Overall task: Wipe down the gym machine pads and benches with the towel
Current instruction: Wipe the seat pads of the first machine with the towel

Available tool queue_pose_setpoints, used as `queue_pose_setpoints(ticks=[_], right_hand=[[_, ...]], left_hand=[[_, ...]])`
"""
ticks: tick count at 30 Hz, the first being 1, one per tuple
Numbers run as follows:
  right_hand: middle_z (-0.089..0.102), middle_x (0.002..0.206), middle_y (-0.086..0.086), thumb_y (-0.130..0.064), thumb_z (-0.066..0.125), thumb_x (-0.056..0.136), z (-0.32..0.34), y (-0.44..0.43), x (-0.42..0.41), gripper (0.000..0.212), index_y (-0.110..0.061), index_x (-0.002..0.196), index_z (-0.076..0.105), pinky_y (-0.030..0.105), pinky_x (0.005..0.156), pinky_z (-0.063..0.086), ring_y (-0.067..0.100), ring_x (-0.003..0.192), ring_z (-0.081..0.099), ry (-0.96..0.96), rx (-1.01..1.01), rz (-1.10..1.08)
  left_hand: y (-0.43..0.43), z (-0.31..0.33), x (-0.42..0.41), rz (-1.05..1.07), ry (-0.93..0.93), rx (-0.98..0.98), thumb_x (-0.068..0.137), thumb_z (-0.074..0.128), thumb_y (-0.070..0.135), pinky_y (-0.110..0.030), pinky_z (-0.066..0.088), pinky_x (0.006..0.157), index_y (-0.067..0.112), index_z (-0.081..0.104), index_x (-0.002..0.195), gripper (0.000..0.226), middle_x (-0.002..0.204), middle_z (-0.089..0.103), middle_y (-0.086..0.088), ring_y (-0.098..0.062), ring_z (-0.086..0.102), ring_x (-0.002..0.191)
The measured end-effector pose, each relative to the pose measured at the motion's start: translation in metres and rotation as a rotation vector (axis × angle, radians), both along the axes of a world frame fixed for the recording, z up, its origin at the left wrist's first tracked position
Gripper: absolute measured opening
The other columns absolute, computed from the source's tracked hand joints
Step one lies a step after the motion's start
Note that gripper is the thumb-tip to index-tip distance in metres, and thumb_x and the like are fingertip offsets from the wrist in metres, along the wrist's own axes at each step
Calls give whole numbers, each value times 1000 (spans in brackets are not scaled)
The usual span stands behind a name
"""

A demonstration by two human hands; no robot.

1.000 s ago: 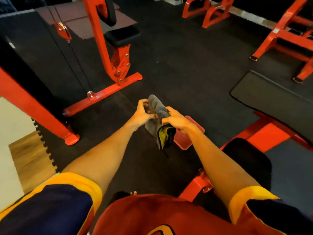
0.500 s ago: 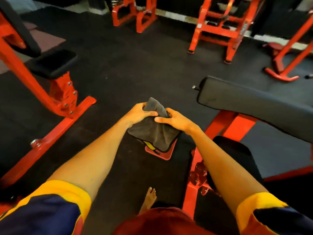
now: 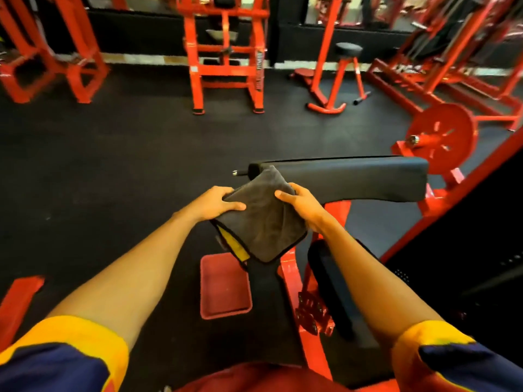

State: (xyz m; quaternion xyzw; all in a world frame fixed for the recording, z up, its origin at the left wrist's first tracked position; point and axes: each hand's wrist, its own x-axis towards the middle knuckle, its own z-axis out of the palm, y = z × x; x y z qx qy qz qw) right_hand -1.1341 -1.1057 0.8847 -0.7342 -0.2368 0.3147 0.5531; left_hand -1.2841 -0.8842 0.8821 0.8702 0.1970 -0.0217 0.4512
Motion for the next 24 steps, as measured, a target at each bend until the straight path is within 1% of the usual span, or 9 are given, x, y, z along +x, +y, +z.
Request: queue_pose_setpoints(ticks=[2,5,9,11,14,18,20,22,24], right_hand=[[75,114,4,-29,75,95,0,-4,9,34,-14,123,65,31,81,60,20,102,74,-16,-26,-56],[74,117,3,-31,76,94,-6,-5,16,34,-16,124,67,39,94,58,20,108,71,-60,-80,-179],[74,117,5,-26,74,95,-12,1,12,29,-15,121,70,48,102,54,23,111,69,-79,-137,-379],[73,118,6,-22,74,95,-11,4,3,28,-12,121,69,43,97,55,24,110,68,-82,-164,-459],[72,114,4,-16,73,96,-3,11,-10,22,-13,117,69,32,86,55,22,105,67,-89,-162,-565],[70,110,13,-21,78,89,-2,18,-12,9,-19,95,71,31,80,58,17,90,68,-185,-265,-692],[69,106,16,-30,82,81,-2,18,-3,15,-21,80,71,42,80,60,18,85,68,-231,-346,-780],[73,98,9,-32,81,81,5,20,7,12,-23,84,74,48,84,59,19,88,70,-259,-401,-845],[76,93,-2,-31,79,82,12,24,16,9,-29,91,76,48,86,59,20,92,70,-259,-403,-915]], left_hand=[[8,6,23,-86,-30,-5,83,80,48,-31,55,76,28,71,93,24,92,74,6,-11,71,86],[22,12,51,-215,-66,13,84,80,45,-24,52,70,29,71,96,22,92,73,8,-5,70,82],[46,15,78,-415,-72,-37,87,79,34,-27,56,86,26,68,112,28,106,73,8,-5,70,95],[55,18,86,-490,-76,-25,91,76,25,-24,54,87,26,65,115,26,107,70,12,1,67,96],[66,27,99,-588,-75,13,95,69,12,-13,49,78,23,65,119,27,104,70,12,6,66,91],[74,32,113,-676,-64,15,91,66,7,-26,54,83,21,65,119,32,103,74,1,-10,72,92],[75,31,123,-716,-74,21,92,64,7,-31,55,89,18,64,121,31,107,74,-2,-13,72,95],[75,31,137,-742,-80,-1,95,60,8,-34,57,88,18,65,122,29,110,74,-5,-14,71,94],[73,31,150,-707,-114,-55,98,56,10,-31,58,77,20,69,117,24,104,75,-3,-13,70,89]])
